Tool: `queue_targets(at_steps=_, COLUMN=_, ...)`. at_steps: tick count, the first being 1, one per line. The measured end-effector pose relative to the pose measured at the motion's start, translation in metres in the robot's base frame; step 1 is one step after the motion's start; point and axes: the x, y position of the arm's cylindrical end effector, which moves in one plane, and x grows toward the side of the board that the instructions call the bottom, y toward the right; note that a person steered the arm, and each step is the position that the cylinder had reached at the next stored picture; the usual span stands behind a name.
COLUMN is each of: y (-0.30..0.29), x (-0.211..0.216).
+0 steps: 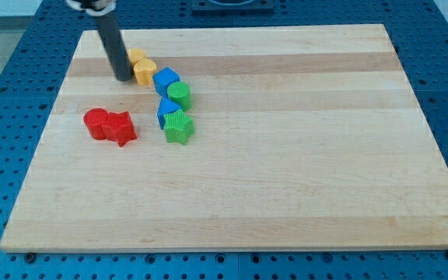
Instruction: Move the hexagon diagonally to the heart
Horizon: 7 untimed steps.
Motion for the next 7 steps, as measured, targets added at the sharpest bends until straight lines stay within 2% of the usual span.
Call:
queue_targets(at_steps=2, y=-0.014, x=0.0)
queue_targets(at_steps=3, y=-0.021, x=-0.014)
queue_targets(at_steps=6, y=-0.016, x=-0.026)
queue_targets(at_steps=7, y=0.007, x=-0.032)
